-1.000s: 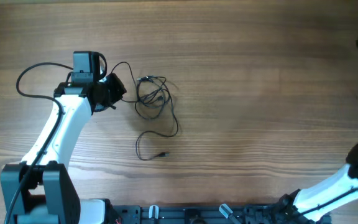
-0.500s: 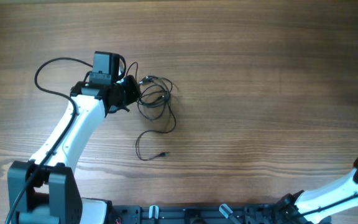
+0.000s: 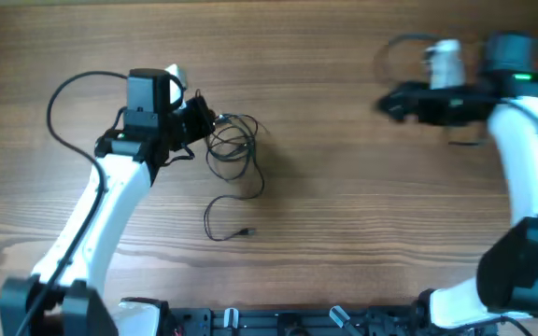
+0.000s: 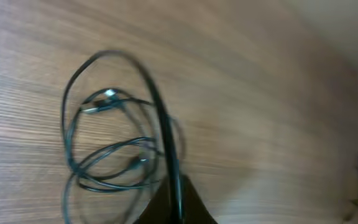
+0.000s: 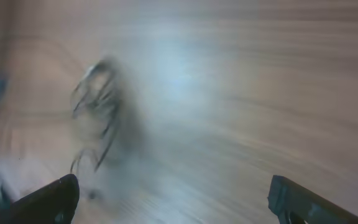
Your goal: Untangle cables
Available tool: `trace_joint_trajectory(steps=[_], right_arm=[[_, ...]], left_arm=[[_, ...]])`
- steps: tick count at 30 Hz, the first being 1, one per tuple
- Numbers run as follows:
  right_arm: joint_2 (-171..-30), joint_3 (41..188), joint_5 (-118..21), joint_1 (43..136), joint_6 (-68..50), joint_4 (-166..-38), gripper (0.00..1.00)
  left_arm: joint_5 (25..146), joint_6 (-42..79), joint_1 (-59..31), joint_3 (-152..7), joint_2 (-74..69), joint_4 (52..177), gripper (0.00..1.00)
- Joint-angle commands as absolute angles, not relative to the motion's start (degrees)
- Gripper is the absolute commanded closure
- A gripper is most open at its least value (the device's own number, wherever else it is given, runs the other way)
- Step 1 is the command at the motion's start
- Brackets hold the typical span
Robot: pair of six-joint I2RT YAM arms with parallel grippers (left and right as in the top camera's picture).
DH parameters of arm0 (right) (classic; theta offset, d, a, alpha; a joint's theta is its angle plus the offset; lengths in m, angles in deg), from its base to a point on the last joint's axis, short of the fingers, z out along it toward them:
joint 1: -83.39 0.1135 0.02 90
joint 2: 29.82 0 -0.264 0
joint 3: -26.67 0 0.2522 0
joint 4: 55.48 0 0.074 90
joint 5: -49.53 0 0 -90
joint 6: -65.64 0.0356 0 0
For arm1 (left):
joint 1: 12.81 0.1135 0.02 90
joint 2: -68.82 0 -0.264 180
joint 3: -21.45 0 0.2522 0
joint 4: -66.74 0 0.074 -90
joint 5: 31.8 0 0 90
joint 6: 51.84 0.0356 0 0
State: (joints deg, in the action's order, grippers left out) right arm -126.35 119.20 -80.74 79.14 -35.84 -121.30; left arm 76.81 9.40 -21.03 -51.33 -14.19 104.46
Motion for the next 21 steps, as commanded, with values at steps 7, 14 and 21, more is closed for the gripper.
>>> trace_joint_trajectory(steps=[7, 14, 21], right_arm=[[-127.27, 107.09, -85.76, 109.50, -45.33, -87.66, 0.00], [-133.91, 107.09, -79.75, 117.48, -45.35, -75.14, 0.14], [-129.15, 107.26, -74.77, 113.52, -31.43, -70.63, 0.96]], left_arm=[[78.99, -18.18, -21.17, -51.47, -12.18, 106.25, 0.96], [88.02, -22.38, -21.17, -51.47, -12.18, 106.17, 0.96], [88.74, -18.73, -21.19, -51.47, -12.18, 106.25, 0.55]])
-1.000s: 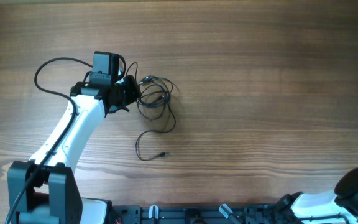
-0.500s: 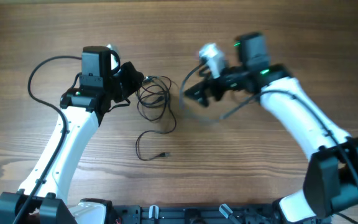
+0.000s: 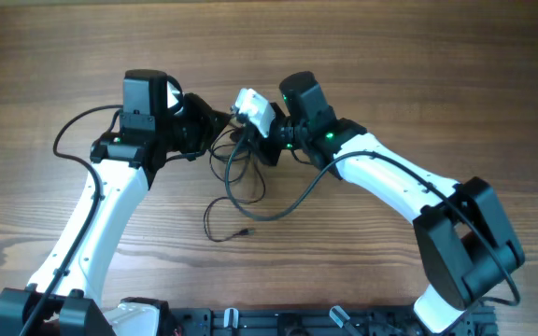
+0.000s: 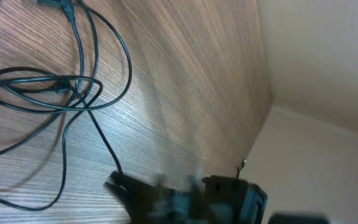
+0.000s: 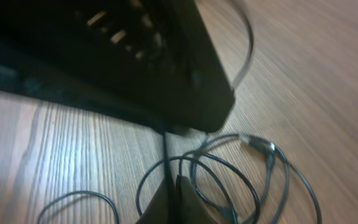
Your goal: Untangle cables
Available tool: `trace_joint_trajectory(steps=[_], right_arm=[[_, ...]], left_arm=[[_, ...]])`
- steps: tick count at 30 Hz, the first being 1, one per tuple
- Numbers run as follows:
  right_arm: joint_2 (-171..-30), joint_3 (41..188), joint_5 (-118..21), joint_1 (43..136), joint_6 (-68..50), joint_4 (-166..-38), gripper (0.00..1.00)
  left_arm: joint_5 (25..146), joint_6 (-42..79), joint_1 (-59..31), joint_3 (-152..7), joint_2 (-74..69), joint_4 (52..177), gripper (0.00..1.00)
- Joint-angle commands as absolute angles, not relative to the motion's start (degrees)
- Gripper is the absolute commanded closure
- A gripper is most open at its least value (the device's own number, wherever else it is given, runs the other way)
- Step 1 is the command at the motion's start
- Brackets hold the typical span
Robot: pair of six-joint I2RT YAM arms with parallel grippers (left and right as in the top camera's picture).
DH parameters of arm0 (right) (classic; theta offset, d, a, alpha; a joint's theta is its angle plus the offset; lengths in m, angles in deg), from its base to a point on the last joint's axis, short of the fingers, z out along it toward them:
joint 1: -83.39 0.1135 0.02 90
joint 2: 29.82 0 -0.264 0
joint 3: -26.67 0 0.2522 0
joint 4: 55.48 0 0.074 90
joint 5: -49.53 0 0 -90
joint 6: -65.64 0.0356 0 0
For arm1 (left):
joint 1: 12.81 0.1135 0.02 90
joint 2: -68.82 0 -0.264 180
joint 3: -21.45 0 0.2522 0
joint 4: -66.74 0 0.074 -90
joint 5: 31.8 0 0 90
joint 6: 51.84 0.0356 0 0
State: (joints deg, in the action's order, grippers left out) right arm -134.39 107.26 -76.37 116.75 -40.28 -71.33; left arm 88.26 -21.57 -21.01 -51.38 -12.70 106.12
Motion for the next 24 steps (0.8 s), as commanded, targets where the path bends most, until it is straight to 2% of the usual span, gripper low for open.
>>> trace_joint_trajectory(steps=[1, 3, 5, 6, 8, 10, 12, 15, 20, 21, 24], right_arm=[[-126.92, 107.26, -74.79, 112.23, -29.74, -70.52, 0.96], [-122.68, 107.26, -74.79, 110.24, -28.43, -70.70, 0.96], [-122.17, 107.26, -74.77, 110.20, -28.43, -71.05, 0.96], [-122.17, 107.26, -74.77, 110.20, -28.39, -71.51, 0.96], [-122.17, 107.26, -74.79, 110.20, -28.24, -71.90, 0.96], [-122.17, 107.26, -74.77, 110.20, -28.24, -71.86, 0.96], [-122.17, 107.26, -74.75, 110.18, -28.28, -71.83, 0.96], [-122.17, 107.26, -74.75, 110.15, -28.26, -71.83, 0.96], [-122.15, 107.28, -74.75, 109.63, -28.41, -71.31, 0.96], [-122.15, 107.28, -74.73, 109.54, -28.43, -71.18, 0.96], [-119.90, 108.73, -72.50, 107.55, -28.67, -71.24, 0.96]], left_arm=[[88.55, -15.21, -21.21, -51.47, -12.20, 106.87, 0.40], [85.20, -9.74, -21.73, -51.47, -12.31, 110.30, 0.32], [77.88, -9.57, -23.09, -51.47, -12.98, 114.01, 0.31], [73.59, -6.84, -24.34, -51.44, -13.73, 115.30, 0.39], [72.63, -0.02, -26.63, -51.42, -15.37, 114.47, 0.46], [72.61, 7.13, -29.47, -51.42, -17.73, 112.35, 0.45], [72.66, 7.94, -31.50, -51.42, -20.52, 111.57, 0.41], [68.35, 8.42, -33.76, -51.42, -24.83, 111.57, 0.50], [62.54, 9.49, -34.83, -51.42, -30.43, 110.32, 0.51], [62.56, 9.47, -34.83, -51.42, -31.43, 109.56, 0.54], [62.56, 9.47, -34.83, -51.42, -35.65, 107.50, 0.85]])
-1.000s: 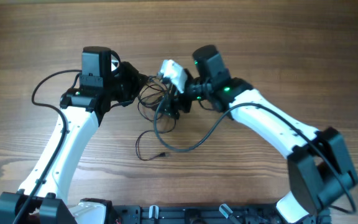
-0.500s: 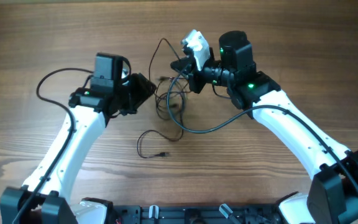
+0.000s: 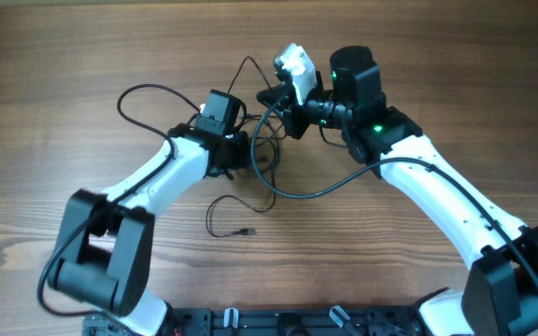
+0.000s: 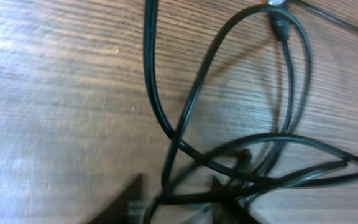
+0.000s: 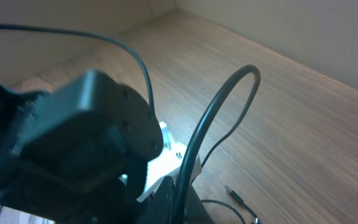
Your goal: Untangle cables
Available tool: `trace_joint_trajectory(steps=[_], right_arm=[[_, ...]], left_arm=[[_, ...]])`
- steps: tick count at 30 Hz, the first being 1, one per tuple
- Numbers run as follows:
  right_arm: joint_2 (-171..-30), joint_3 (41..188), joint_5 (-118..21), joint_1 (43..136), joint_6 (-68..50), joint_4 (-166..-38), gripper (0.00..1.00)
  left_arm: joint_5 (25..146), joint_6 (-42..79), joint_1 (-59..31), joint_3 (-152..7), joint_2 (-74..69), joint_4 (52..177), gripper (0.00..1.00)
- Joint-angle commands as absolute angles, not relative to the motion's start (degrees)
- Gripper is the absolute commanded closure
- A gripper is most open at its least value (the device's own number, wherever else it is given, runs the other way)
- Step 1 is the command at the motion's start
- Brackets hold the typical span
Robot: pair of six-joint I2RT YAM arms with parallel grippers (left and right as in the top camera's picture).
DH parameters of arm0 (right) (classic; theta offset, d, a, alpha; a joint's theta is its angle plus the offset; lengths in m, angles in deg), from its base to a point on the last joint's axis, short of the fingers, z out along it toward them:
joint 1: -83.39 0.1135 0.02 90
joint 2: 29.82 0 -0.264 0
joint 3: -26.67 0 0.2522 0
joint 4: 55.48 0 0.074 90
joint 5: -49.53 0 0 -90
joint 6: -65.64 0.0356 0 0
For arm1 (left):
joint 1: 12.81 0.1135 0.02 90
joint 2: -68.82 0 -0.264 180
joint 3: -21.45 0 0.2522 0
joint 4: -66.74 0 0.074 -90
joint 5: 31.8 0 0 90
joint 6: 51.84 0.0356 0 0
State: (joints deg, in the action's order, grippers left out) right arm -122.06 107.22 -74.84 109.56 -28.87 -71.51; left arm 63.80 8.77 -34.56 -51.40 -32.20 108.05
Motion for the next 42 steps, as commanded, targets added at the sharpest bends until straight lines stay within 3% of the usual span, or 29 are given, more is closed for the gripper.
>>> trace_joint_trajectory(steps=[1, 6, 11, 15, 21, 23, 25, 27, 29, 32, 34, 35, 38, 40, 41, 42], right_arm=[[-117.76, 110.15, -70.81, 105.45, -28.63, -71.27, 0.96], [-107.66, 121.08, -57.26, 88.12, -28.74, -75.38, 0.96], [-105.28, 126.21, -56.34, 67.42, -28.74, -80.10, 0.96], [-105.34, 126.21, -56.32, 60.45, -30.38, -83.00, 0.96], [-105.37, 126.21, -50.11, 59.42, -30.40, -82.02, 0.96], [-105.34, 126.21, -49.44, 59.40, -30.55, -81.12, 0.96], [-105.37, 126.21, -55.97, 59.42, -30.47, -82.33, 0.96], [-106.02, 126.19, -66.53, 59.47, -29.35, -85.50, 0.95], [-108.14, 126.19, -67.53, 60.69, -24.17, -89.15, 0.95], [-113.74, 126.19, -67.10, 62.55, -23.91, -95.00, 0.83], [-117.89, 126.19, -67.05, 62.55, -23.03, -98.74, 0.85], [-119.79, 126.19, -67.10, 62.55, -20.96, -100.51, 0.93], [-122.61, 126.19, -67.10, 62.55, -20.98, -104.40, 0.95], [-123.70, 125.93, -67.12, 62.99, -21.44, -106.48, 0.95], [-124.27, 124.79, -67.12, 63.95, -22.57, -107.72, 0.92], [-125.15, 123.68, -67.10, 65.09, -25.55, -108.23, 0.78]], left_arm=[[62.05, 9.45, -34.83, -51.42, -37.31, 107.54, 0.96], [51.56, 8.95, -34.26, -51.42, -39.21, 110.08, 0.96], [50.58, 8.77, -28.73, -51.42, -39.21, 112.16, 0.96], [50.58, 7.81, -22.52, -51.42, -39.21, 114.89, 0.96], [51.26, 4.27, -14.74, -51.42, -39.21, 118.10, 0.95], [51.24, 4.29, -14.50, -51.42, -39.21, 118.06, 0.83], [54.40, 4.31, -14.61, -51.42, -39.21, 118.10, 0.79], [63.26, 6.83, -14.61, -51.42, -39.21, 116.72, 0.88], [70.93, 11.72, -14.61, -51.42, -39.21, 114.69, 0.88], [74.25, 15.17, -14.61, -51.42, -39.04, 115.02, 0.62], [74.21, 15.46, -14.52, -51.42, -37.16, 115.92, 0.63], [74.16, 15.46, -14.52, -51.42, -35.93, 115.83, 0.67], [71.06, 15.20, -14.54, -51.42, -34.67, 115.65, 0.96], [70.34, 15.22, -14.54, -51.42, -34.67, 115.48, 0.96], [70.34, 15.20, -14.54, -51.42, -34.67, 115.06, 0.96], [70.36, 14.83, -14.57, -51.42, -34.67, 114.69, 0.96]])
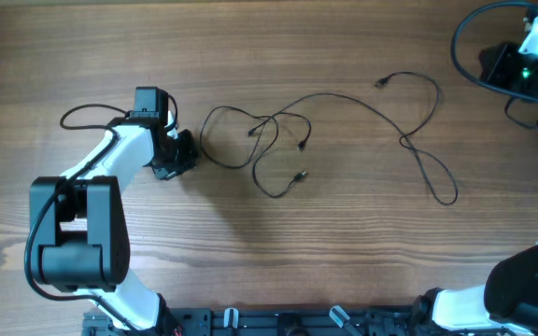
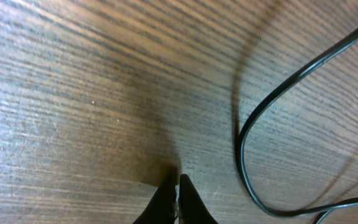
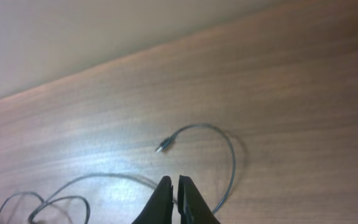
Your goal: Untangle cables
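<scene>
Thin black cables lie on the wooden table. A loose tangle of loops and small plugs sits mid-table. From it one long strand runs right to a wide loop and a plug end. My left gripper is low at the table just left of the tangle, shut, with a cable loop beside it and untouched. My right gripper is shut and empty, high at the far right corner. Below it lies the strand's plug end.
The left arm's own black wire arcs over the table at the left. The right arm's wiring loops at the far right edge. The table's back edge meets a pale wall.
Both grippers were together at the cable bundle in the middle. Now the left is just left of it and the right is at the far right corner. One strand lies stretched out to the right.
At first the cables lay in a tight coil by my left gripper, with the right arm far away. Then both grippers were at the coil, and still there a moment later. Now the arms are apart and the coil is a looser tangle with one strand drawn right.
</scene>
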Available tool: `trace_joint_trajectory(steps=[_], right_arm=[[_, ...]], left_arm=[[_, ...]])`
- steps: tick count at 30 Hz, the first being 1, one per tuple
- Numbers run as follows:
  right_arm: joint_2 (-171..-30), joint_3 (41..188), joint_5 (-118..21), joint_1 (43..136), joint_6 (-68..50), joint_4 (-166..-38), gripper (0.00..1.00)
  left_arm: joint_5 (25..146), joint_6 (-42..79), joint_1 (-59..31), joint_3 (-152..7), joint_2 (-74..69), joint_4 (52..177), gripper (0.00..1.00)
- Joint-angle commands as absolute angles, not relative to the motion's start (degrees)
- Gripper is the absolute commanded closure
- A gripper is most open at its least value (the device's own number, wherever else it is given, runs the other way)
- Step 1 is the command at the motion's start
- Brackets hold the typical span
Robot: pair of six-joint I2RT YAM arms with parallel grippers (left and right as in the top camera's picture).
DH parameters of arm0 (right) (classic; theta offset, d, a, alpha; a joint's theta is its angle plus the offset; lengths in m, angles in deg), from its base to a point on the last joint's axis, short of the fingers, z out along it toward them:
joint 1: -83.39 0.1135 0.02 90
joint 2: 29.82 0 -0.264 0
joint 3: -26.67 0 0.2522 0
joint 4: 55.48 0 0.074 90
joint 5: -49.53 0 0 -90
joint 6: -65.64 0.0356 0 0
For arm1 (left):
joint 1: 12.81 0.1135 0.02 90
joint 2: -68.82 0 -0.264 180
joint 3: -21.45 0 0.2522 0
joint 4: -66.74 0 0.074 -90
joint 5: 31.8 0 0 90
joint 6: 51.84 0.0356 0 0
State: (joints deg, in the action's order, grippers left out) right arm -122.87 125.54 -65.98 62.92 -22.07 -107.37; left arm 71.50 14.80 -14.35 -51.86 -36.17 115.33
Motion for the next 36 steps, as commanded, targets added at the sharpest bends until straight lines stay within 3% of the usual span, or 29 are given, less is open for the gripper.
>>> trace_joint_trajectory(steps=[1, 2, 3, 6, 9, 14, 15, 16, 18, 20, 21, 25, 31, 36], right_arm=[[-126.44, 122.43, -66.90, 66.46, -25.66, -108.49, 0.51], [-128.42, 121.05, -66.88, 68.23, -25.66, -110.26, 0.11], [-129.47, 120.42, -66.84, 69.11, -25.63, -111.35, 0.00], [-134.48, 118.80, -65.81, 72.56, -24.17, -115.66, 0.00], [-136.84, 115.15, -53.17, 76.39, -22.20, -116.86, 0.00], [-136.88, 106.32, -40.59, 78.70, -21.37, -107.53, 0.01], [-136.88, 104.29, -40.41, 78.70, -21.37, -105.23, 0.03], [-136.88, 103.09, -40.45, 78.70, -21.39, -103.88, 0.13], [-136.90, 100.57, -42.81, 78.72, -21.83, -101.10, 0.47], [-137.10, 98.63, -44.32, 78.72, -22.86, -98.85, 0.92], [-137.25, 97.73, -44.34, 78.72, -22.90, -97.74, 0.96], [-136.71, 102.85, -44.41, 78.55, -25.88, -97.67, 0.96], [-133.41, 135.46, -44.30, 74.29, -27.41, -111.79, 0.96], [-133.41, 158.58, -44.93, 66.88, -29.48, -117.52, 0.96]], left_arm=[[70.36, 13.67, -14.54, -51.42, -34.67, 114.47, 0.92], [70.36, 13.71, -14.54, -51.42, -34.69, 114.39, 0.66], [70.36, 13.71, -14.54, -51.42, -34.69, 114.39, 0.54], [70.36, 13.71, -14.57, -51.42, -34.69, 114.30, 0.43], [70.36, 13.71, -14.54, -51.42, -34.69, 113.88, 0.37], [70.34, 13.73, -14.54, -51.42, -34.69, 113.69, 0.34], [70.36, 13.73, -14.54, -51.42, -34.69, 113.71, 0.33], [70.36, 13.73, -14.54, -51.42, -34.69, 113.71, 0.32], [70.36, 13.73, -14.54, -51.42, -34.69, 113.66, 0.28], [70.36, 13.73, -14.54, -51.42, -34.69, 113.71, 0.25], [70.36, 13.71, -14.54, -51.42, -34.69, 113.71, 0.23], [70.36, 13.71, -14.54, -51.42, -34.69, 113.73, 0.15], [70.36, 13.71, -14.54, -51.42, -34.69, 113.73, 0.14], [70.36, 13.71, -14.54, -51.42, -34.69, 113.66, 0.42]])
